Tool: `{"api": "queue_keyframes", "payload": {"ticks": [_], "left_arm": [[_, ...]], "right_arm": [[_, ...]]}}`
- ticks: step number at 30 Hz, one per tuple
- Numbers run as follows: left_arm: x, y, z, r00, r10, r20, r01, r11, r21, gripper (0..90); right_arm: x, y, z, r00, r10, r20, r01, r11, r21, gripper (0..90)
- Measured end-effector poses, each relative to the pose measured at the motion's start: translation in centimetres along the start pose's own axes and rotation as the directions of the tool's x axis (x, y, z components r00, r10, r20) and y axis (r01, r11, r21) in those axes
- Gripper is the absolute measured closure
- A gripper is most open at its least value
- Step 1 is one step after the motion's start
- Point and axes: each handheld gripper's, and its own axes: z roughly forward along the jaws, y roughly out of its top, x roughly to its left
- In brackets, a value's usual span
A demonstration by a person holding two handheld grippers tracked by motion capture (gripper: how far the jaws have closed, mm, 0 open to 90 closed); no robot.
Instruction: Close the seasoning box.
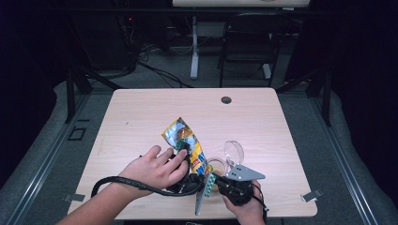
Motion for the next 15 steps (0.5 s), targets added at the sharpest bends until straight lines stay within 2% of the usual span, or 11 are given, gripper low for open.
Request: {"api": "queue_keyframes", "payload": {"ticks": [6,9,15], "left_arm": [[-0.01,0.06,-0.07,1.0,-0.005,0.005,0.005,1.0,-0.001,84.7],[0.18,0.11,-0.15,0.9999,0.012,0.002,-0.012,0.9999,0.001,84.8],[0.17,0.12,-0.17,1.0,0.0,0.003,0.0,1.0,-0.001,84.9]], "right_arm": [[-0.05,-0.02,0.03,1.0,-0.004,0.003,0.004,1.0,0.007,90.0],[-0.04,-0.01,0.02,1.0,-0.004,0.003,0.004,1.0,0.007,90.0],[-0.03,-0.01,0.02,1.0,-0.003,0.003,0.003,1.0,0.004,90.0]]}}
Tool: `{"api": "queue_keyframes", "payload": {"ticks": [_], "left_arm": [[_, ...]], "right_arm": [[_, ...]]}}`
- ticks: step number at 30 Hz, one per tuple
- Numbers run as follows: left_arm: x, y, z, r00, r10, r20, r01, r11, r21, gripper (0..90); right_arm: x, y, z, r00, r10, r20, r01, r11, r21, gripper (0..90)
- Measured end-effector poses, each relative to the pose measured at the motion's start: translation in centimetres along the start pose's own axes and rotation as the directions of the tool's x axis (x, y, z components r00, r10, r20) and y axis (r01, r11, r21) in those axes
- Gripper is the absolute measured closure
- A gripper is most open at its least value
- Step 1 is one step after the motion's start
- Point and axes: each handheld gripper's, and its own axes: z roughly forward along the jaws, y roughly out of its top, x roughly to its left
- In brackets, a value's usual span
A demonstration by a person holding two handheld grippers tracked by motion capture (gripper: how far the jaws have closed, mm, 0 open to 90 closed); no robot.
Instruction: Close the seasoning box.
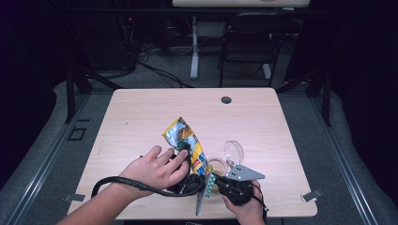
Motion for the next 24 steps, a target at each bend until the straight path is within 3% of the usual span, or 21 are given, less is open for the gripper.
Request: {"api": "queue_keyframes", "payload": {"ticks": [5,14,18,24], "left_arm": [[0.17,0.04,-0.07,0.9999,0.012,-0.008,-0.012,0.9999,0.001,84.9],[0.16,0.06,-0.01,1.0,-0.006,0.004,0.006,1.0,0.003,85.0],[0.37,0.14,-0.11,0.9999,0.012,-0.008,-0.012,0.9999,0.002,85.0],[0.46,0.19,-0.04,1.0,-0.004,-0.001,0.004,1.0,0.001,85.2]], "right_arm": [[0.02,0.01,0.0,1.0,-0.001,-0.001,0.001,1.0,0.0,90.0],[-0.03,0.04,-0.05,1.0,-0.002,-0.002,0.002,1.0,0.0,90.0],[-0.01,0.04,-0.06,1.0,-0.003,-0.003,0.003,1.0,0.0,90.0],[-0.03,0.06,-0.17,1.0,-0.002,-0.005,0.002,1.0,-0.001,90.0]]}}
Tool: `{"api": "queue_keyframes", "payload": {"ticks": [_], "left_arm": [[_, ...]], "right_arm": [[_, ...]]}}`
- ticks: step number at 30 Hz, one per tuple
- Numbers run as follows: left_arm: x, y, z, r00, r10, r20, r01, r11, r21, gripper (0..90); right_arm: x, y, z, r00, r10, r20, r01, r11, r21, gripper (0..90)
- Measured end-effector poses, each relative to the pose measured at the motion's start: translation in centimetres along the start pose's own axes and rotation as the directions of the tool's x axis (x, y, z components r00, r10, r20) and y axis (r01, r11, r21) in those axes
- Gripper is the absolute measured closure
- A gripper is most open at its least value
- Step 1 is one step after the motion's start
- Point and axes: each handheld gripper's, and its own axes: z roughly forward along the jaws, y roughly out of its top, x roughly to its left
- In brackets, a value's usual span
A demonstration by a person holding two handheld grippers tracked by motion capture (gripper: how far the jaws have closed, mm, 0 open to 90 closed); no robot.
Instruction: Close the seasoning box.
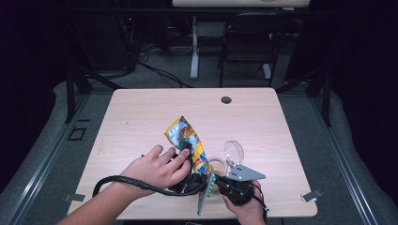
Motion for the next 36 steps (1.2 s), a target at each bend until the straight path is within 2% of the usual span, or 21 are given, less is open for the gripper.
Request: {"api": "queue_keyframes", "payload": {"ticks": [6,7,10,36], "left_arm": [[0.23,0.15,0.07,1.0,0.002,-0.001,-0.002,1.0,-0.005,85.4],[0.35,0.18,0.07,0.9999,0.012,-0.01,-0.012,0.9999,-0.007,85.4],[0.29,0.2,0.11,1.0,-0.005,-0.005,0.005,0.9999,-0.01,85.4],[0.47,0.15,0.12,0.9999,-0.014,-0.001,0.014,0.9998,-0.014,86.0]], "right_arm": [[-0.09,-0.01,-0.17,1.0,0.004,0.0,-0.004,1.0,-0.003,90.0],[-0.09,-0.01,-0.17,1.0,0.004,0.0,-0.004,1.0,-0.003,90.0],[-0.11,0.02,-0.26,1.0,0.003,0.002,-0.003,1.0,-0.002,90.0],[-0.05,0.03,-0.23,1.0,0.001,-0.006,-0.001,1.0,-0.004,90.0]]}}
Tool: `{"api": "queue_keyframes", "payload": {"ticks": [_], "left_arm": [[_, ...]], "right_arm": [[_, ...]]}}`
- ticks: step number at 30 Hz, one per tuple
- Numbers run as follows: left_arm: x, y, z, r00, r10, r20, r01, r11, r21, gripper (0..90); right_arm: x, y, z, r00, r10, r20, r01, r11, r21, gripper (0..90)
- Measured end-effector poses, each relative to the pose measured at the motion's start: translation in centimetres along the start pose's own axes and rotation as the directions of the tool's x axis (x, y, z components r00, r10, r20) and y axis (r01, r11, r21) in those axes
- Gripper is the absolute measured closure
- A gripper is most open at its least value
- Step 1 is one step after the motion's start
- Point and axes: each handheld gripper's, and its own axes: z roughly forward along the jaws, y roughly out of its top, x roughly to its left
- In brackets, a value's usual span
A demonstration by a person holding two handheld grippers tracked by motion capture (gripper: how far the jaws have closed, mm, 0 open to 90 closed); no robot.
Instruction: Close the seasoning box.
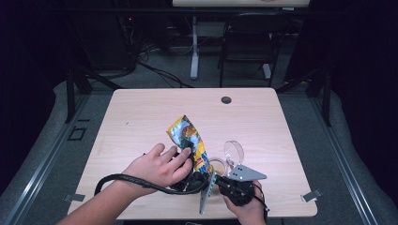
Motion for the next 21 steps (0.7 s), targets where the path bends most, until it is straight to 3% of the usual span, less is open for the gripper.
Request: {"api": "queue_keyframes", "payload": {"ticks": [21], "left_arm": [[0.13,0.02,-0.04,1.0,0.002,-0.002,-0.002,1.0,-0.002,86.4]], "right_arm": [[-0.03,0.02,-0.05,1.0,0.0,0.004,0.0,1.0,0.0,90.0]]}}
